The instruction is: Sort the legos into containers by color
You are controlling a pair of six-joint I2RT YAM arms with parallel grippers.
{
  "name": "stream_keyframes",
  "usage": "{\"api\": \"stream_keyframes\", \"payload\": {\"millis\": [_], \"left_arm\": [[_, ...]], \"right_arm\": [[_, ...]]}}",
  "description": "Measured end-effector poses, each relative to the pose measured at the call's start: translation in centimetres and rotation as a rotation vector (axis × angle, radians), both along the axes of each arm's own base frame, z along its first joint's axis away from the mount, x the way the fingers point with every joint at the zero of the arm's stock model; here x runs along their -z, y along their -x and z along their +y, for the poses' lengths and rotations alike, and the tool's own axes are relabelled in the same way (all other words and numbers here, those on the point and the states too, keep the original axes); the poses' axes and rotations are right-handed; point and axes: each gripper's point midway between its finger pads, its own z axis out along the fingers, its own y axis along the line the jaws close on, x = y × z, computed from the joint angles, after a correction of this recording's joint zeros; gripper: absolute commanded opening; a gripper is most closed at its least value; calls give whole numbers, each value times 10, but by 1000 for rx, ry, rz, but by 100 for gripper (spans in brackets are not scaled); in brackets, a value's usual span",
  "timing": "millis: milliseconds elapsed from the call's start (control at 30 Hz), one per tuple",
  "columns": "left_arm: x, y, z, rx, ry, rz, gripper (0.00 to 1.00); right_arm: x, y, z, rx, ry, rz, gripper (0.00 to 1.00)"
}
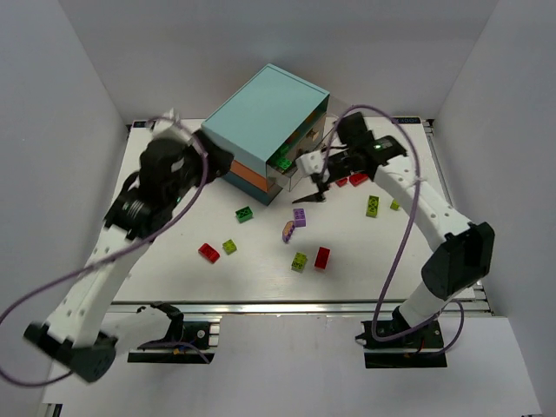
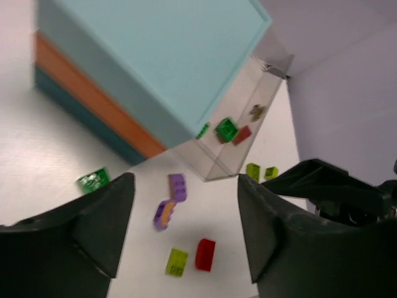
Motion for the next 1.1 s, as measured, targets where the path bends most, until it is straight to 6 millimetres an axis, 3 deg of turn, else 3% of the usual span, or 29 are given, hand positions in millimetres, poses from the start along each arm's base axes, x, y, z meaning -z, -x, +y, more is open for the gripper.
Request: {"api": "stream_keyframes", "payload": {"millis": [33, 167, 300, 400, 533, 633, 800, 967, 1100], "left_arm": [[4, 16, 15, -42, 19, 1, 82], [53, 65, 59, -184, 47, 90, 83], [107, 99, 86, -286, 51, 204, 83], [121, 116, 97, -323, 73, 232, 84], [119, 130, 107, -351, 108, 227, 84], [124, 136, 110, -365, 112, 247, 84], [133, 145, 113, -376, 120, 272, 84], [140, 151, 116, -385, 132, 283, 84], [141, 152, 116, -387, 133, 289, 84]], "right_arm": [[4, 6, 13, -39, 11, -20, 79], [33, 29, 58, -144, 93, -34, 80], [64, 27, 101, -178, 186, -25, 81], [95, 17, 129, -157, 270, -10, 81], [143, 4, 154, -105, 393, -10, 81], [177, -3, 164, -71, 479, -23, 81], [218, -8, 163, -22, 604, -56, 81], [238, -27, 159, 48, 661, -101, 81], [242, -38, 159, 88, 666, -122, 81]]}}
